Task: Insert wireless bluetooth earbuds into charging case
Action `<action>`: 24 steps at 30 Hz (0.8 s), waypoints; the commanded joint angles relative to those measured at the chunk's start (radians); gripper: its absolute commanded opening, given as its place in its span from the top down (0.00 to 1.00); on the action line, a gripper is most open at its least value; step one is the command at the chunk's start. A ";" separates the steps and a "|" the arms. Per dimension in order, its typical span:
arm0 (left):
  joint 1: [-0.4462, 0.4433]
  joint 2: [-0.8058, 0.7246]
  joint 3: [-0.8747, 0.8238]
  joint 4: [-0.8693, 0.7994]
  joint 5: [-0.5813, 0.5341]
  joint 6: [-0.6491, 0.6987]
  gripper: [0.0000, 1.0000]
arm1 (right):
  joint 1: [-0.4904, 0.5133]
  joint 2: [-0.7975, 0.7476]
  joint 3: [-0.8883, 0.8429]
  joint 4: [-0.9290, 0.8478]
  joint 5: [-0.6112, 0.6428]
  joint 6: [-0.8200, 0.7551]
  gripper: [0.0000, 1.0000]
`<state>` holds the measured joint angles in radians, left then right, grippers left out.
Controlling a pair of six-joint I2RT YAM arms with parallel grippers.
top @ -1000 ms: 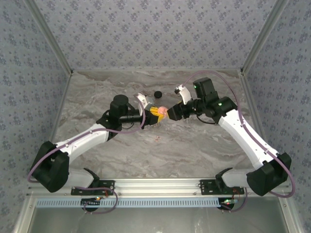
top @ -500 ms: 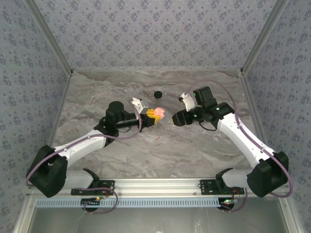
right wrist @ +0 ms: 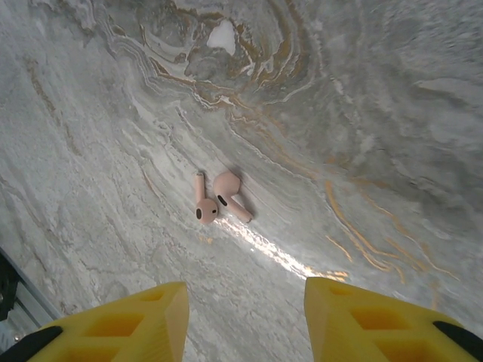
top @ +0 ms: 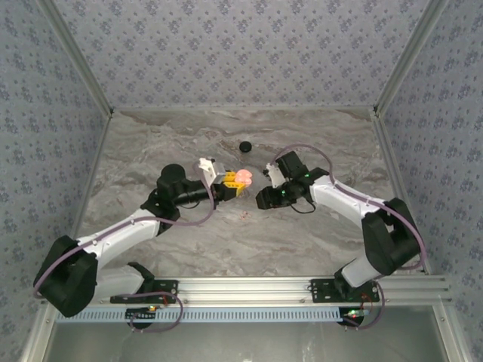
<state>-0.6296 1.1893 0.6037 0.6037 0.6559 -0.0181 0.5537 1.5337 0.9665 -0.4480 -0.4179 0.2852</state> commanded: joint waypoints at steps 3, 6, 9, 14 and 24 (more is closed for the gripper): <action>-0.010 -0.066 -0.026 0.006 -0.028 0.035 0.93 | 0.036 0.088 0.050 0.043 0.007 0.041 0.57; -0.009 -0.089 -0.036 -0.009 -0.039 0.044 0.92 | 0.053 0.130 0.070 0.048 0.013 0.045 0.57; -0.010 -0.104 -0.041 -0.023 -0.051 0.047 0.93 | 0.074 0.166 0.096 0.037 0.024 0.038 0.57; -0.010 -0.117 -0.041 -0.045 -0.065 0.054 0.93 | 0.102 0.222 0.148 0.000 0.054 0.021 0.58; -0.009 -0.125 -0.038 -0.070 -0.079 0.058 0.93 | 0.149 0.309 0.218 -0.086 0.144 -0.014 0.65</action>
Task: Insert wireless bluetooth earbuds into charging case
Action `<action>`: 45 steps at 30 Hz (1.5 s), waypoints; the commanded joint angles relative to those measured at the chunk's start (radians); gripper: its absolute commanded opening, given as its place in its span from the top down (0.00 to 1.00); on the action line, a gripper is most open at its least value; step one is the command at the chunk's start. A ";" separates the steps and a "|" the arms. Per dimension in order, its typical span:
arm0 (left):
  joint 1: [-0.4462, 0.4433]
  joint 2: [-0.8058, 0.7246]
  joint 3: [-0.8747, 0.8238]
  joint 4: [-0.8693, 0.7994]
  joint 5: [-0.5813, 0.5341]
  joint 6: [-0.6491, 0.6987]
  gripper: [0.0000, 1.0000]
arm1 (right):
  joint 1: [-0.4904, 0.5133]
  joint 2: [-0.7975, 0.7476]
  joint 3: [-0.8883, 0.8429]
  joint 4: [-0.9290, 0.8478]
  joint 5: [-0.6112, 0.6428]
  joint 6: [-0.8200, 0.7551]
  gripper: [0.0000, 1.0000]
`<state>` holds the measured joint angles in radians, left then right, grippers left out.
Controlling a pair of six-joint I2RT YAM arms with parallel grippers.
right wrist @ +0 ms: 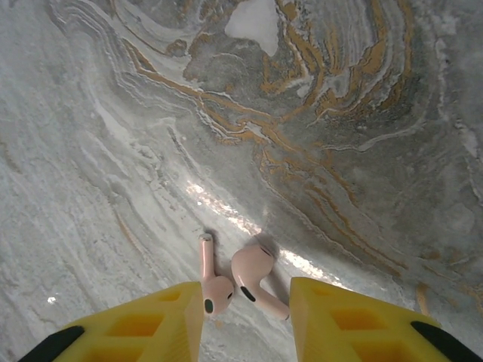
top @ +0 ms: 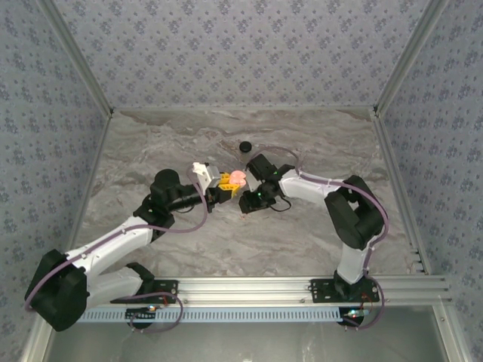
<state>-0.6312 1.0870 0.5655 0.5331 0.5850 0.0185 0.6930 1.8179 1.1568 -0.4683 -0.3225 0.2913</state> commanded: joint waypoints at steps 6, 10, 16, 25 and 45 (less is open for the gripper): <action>-0.008 -0.019 -0.001 -0.002 -0.011 0.022 0.93 | 0.026 0.044 0.067 -0.094 0.058 -0.042 0.67; -0.008 -0.018 -0.003 0.001 -0.013 0.020 0.93 | 0.034 0.053 0.070 -0.104 0.058 -0.056 0.67; -0.008 -0.021 -0.003 0.004 -0.017 0.016 0.93 | 0.042 0.076 0.076 -0.120 0.071 -0.060 0.67; -0.007 -0.032 -0.006 -0.005 -0.025 0.016 0.93 | 0.031 0.078 0.060 -0.116 0.121 -0.033 0.77; -0.007 -0.035 -0.007 -0.016 -0.033 0.012 0.93 | -0.100 0.000 -0.069 -0.125 0.310 0.106 0.83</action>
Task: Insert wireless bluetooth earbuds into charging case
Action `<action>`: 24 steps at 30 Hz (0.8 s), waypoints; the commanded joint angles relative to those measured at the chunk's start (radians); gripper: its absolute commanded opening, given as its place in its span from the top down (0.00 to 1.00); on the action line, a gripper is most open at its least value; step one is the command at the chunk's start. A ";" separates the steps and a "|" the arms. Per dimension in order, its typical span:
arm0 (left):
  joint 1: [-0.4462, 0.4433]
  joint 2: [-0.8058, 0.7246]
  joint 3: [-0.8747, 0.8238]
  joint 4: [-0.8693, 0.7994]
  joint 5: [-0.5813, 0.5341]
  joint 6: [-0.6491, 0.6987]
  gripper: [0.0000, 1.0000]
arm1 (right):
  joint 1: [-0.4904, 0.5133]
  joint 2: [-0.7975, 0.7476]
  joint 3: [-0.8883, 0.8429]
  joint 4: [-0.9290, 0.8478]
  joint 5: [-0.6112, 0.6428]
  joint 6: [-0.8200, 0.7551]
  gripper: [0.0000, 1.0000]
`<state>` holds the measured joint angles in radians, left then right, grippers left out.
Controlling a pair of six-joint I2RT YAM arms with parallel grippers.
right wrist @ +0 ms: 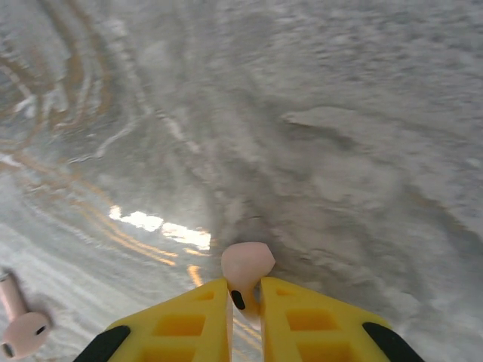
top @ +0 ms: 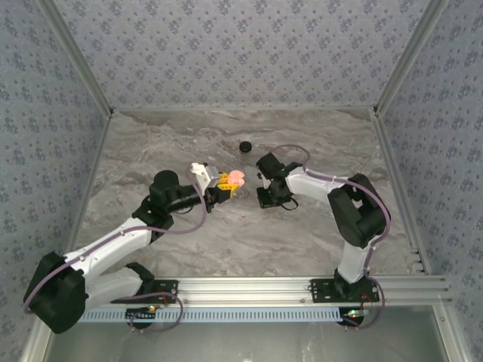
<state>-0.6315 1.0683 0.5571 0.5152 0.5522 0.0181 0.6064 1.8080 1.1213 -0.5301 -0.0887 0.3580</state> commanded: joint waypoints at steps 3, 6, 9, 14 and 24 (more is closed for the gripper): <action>-0.007 -0.015 0.003 0.002 -0.001 0.014 0.93 | -0.016 0.013 -0.034 -0.065 0.073 0.039 0.81; -0.008 -0.011 0.003 0.000 0.000 0.014 0.93 | -0.015 0.005 -0.026 -0.066 0.068 0.038 0.76; -0.008 -0.010 0.005 0.001 0.003 0.011 0.93 | -0.012 -0.008 -0.014 -0.067 0.065 0.036 0.68; -0.008 -0.004 0.009 0.006 0.006 0.009 0.93 | -0.008 -0.008 0.014 -0.090 0.078 0.036 0.62; -0.007 0.005 0.015 0.013 0.009 0.001 0.93 | -0.005 0.035 0.099 -0.107 0.108 0.055 0.59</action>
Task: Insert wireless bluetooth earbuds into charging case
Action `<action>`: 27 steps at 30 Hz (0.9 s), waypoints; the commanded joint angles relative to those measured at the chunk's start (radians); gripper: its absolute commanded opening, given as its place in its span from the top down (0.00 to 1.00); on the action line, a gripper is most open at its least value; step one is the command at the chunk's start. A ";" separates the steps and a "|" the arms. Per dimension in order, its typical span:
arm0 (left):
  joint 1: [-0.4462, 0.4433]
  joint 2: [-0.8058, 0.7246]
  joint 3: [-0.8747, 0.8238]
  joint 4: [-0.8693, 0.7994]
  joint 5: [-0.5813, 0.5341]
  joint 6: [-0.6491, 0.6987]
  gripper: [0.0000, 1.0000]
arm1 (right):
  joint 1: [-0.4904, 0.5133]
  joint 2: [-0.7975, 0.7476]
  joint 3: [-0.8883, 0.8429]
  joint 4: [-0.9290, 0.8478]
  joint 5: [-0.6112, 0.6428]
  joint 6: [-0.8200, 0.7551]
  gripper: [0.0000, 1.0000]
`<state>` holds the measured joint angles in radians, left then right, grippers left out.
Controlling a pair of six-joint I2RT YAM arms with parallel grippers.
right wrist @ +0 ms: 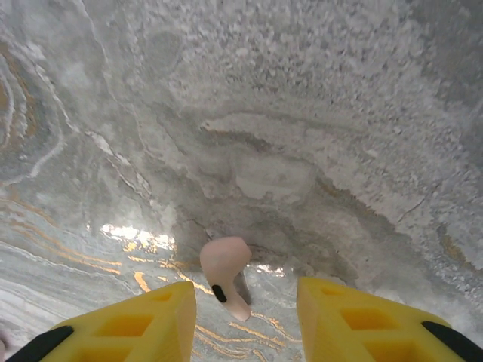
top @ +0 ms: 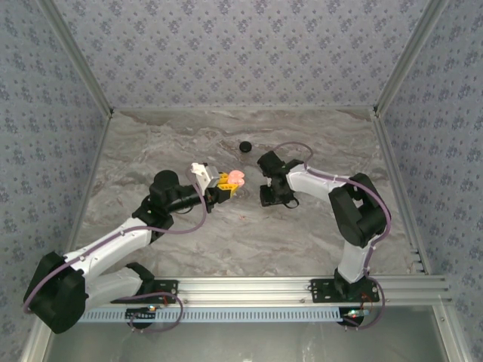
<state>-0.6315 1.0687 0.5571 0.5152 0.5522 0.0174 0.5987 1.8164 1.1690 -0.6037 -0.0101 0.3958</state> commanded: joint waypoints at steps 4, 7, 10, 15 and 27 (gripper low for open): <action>-0.008 0.009 0.019 0.012 0.009 0.003 0.93 | 0.007 0.048 0.083 -0.048 0.017 0.011 0.59; -0.008 0.010 0.022 0.009 0.008 0.004 0.93 | 0.007 0.062 0.100 -0.059 0.027 0.019 0.59; -0.007 0.010 0.024 0.006 0.010 0.005 0.93 | 0.008 0.075 0.113 -0.068 0.030 0.023 0.59; -0.007 0.010 0.024 0.005 0.010 0.003 0.93 | 0.012 0.099 0.135 -0.085 0.027 0.021 0.63; -0.007 0.013 0.024 0.005 0.010 0.004 0.93 | 0.022 0.129 0.161 -0.117 0.046 0.018 0.65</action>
<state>-0.6312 1.0729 0.5571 0.5152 0.5526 0.0177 0.6159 1.9293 1.3010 -0.6754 0.0071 0.4034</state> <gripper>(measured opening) 0.194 0.354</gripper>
